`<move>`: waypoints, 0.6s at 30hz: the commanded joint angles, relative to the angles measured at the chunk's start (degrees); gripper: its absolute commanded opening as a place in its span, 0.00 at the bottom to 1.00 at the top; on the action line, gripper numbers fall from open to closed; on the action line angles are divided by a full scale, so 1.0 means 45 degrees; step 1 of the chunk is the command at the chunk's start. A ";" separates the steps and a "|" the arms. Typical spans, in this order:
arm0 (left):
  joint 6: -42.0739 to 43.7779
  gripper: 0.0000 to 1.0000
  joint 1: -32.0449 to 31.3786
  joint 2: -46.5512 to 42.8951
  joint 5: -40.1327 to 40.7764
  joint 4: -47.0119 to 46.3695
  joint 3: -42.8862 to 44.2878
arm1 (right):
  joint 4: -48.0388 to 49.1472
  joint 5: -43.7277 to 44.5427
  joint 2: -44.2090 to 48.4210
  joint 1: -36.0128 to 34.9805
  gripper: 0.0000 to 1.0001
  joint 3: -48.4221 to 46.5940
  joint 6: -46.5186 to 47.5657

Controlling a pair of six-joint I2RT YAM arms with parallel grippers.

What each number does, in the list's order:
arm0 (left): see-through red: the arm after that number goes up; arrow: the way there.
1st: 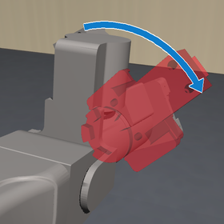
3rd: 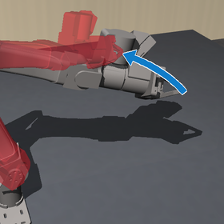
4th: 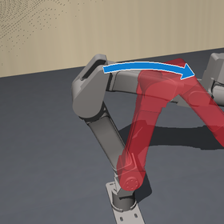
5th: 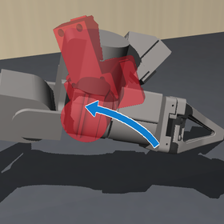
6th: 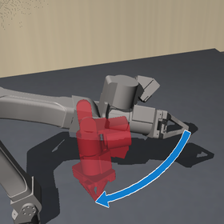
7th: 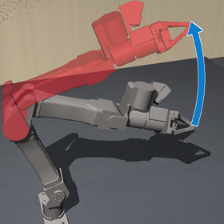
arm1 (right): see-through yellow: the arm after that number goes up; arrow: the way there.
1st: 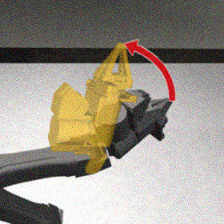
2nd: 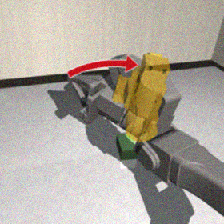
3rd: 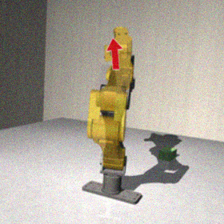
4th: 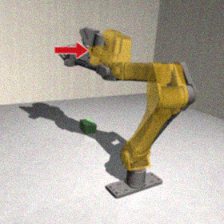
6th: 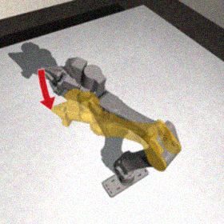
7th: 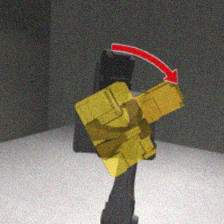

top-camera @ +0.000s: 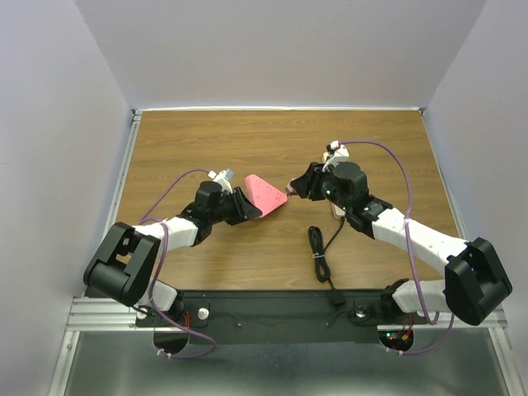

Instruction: Insert the plug

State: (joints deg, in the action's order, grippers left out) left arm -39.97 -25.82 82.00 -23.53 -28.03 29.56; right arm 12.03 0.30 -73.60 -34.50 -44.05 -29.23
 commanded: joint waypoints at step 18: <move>-0.1763 0.75 -0.1878 -0.0975 0.0483 -0.1466 -0.0768 | -0.0154 0.1418 0.0691 -0.0458 0.01 0.0239 -0.0379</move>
State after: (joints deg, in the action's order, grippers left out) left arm -47.11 -33.47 79.75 -22.02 -31.92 26.17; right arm 10.20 4.60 -72.58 -35.90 -42.26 -30.50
